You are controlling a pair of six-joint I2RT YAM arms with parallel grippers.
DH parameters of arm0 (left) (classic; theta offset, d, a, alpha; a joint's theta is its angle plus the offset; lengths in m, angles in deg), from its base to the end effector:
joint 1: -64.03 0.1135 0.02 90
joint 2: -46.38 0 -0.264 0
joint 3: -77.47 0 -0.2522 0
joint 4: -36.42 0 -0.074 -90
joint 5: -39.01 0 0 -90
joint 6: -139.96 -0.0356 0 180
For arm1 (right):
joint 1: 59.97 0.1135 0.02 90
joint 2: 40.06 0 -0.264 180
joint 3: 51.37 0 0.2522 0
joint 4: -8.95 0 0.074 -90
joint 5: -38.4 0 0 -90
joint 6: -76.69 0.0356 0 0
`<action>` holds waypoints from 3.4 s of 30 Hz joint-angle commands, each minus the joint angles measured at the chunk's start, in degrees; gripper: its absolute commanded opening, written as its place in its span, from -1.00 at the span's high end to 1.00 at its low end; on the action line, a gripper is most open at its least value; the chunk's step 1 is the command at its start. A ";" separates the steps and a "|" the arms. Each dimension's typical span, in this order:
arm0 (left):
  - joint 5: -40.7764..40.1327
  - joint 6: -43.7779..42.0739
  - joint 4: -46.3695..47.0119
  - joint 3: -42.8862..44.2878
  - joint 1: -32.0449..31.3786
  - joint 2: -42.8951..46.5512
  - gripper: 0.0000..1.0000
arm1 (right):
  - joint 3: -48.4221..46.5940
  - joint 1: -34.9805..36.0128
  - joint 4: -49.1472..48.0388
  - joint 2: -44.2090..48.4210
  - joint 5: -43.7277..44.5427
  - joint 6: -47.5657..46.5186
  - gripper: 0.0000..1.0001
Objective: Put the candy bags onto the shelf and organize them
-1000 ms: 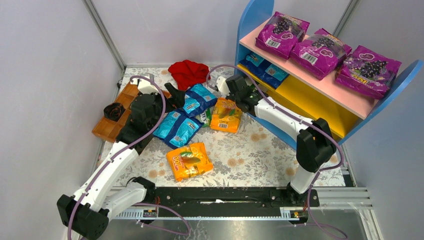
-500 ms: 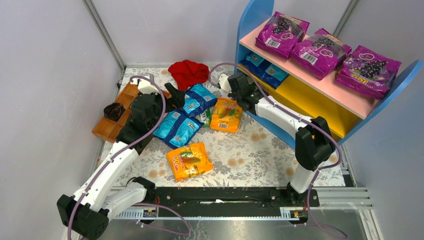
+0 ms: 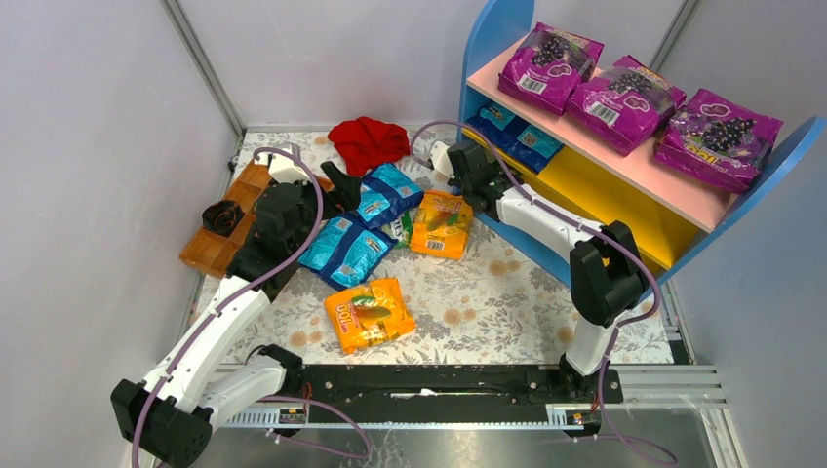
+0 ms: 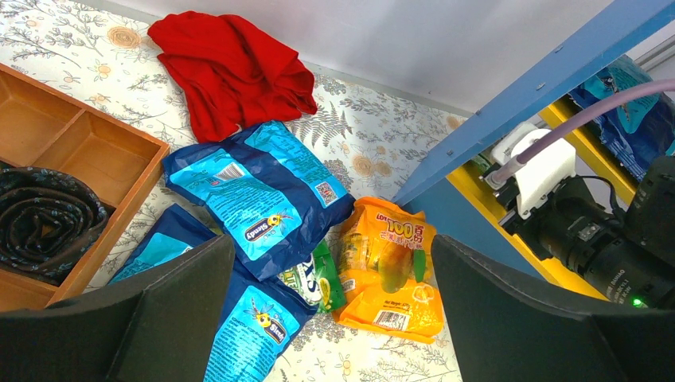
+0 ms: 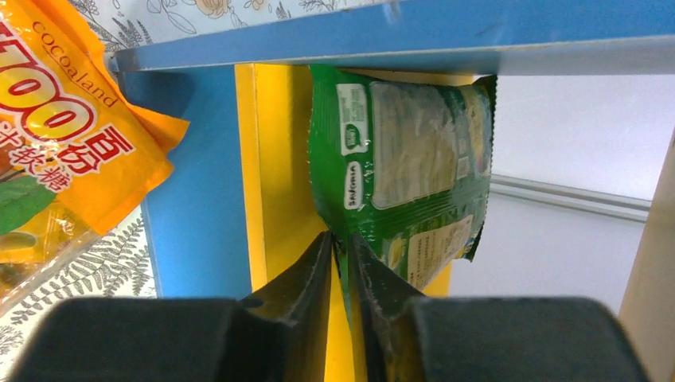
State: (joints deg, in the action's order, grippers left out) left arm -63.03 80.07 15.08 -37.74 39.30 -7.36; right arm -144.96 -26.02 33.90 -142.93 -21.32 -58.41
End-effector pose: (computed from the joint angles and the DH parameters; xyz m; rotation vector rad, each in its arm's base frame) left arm 0.2015 -0.0846 0.3553 -0.2384 1.7585 -0.5141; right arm 0.3537 0.2165 0.2713 -1.1213 1.8386 -0.6837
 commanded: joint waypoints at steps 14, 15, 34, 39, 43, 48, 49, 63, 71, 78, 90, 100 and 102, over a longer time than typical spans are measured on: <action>0.62 0.70 3.16 0.57 -0.05 0.25 -0.97 | 7.49 17.32 9.07 20.97 -10.15 31.80 -1.00; 0.61 0.74 3.18 0.57 -0.05 0.25 -0.98 | 9.72 17.35 8.79 22.29 -12.08 36.07 -1.00; 1.40 1.31 4.05 -0.13 1.73 -0.34 -0.97 | 23.39 21.02 5.89 15.39 -4.76 33.33 -1.00; 1.70 1.44 4.07 -0.21 2.53 -1.08 -0.98 | 17.24 21.98 4.28 6.34 0.17 25.12 -1.00; 1.90 1.44 3.98 -0.03 2.93 -1.60 -0.97 | 14.98 21.99 1.16 2.49 0.84 19.75 -0.96; 1.92 1.36 3.79 0.13 3.11 -2.14 -0.97 | 14.65 22.02 -5.44 -2.39 2.74 12.83 -0.94; 1.86 1.31 3.77 0.15 3.08 -2.28 -0.97 | 14.35 22.03 -6.38 -3.89 3.64 11.75 -0.95; 1.89 1.20 3.53 0.30 2.93 -2.17 -0.97 | 14.61 22.47 -12.86 -11.37 12.19 11.49 -0.32; 1.75 1.36 3.68 0.13 2.69 -1.49 -0.97 | 13.16 22.82 -6.03 -7.10 10.79 18.87 0.54; 1.67 1.32 3.89 -0.04 2.35 -0.61 -0.97 | 12.92 23.07 0.56 -1.58 12.52 24.62 0.96; 1.39 1.31 3.96 -0.14 1.71 0.39 -0.97 | 13.15 23.09 10.86 12.47 17.44 28.09 1.00; 1.49 1.44 4.06 -0.22 1.53 0.47 -0.97 | 14.27 23.09 10.75 14.52 26.58 19.71 1.00; 1.40 1.38 4.06 -0.17 1.57 0.47 -0.97 | 15.44 23.02 8.61 14.08 27.97 17.78 1.00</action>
State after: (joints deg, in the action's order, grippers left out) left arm -61.69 81.38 16.35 -37.79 41.05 -7.99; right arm -130.16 -3.35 47.14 -131.97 -2.37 -35.11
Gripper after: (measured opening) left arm 0.987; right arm 0.019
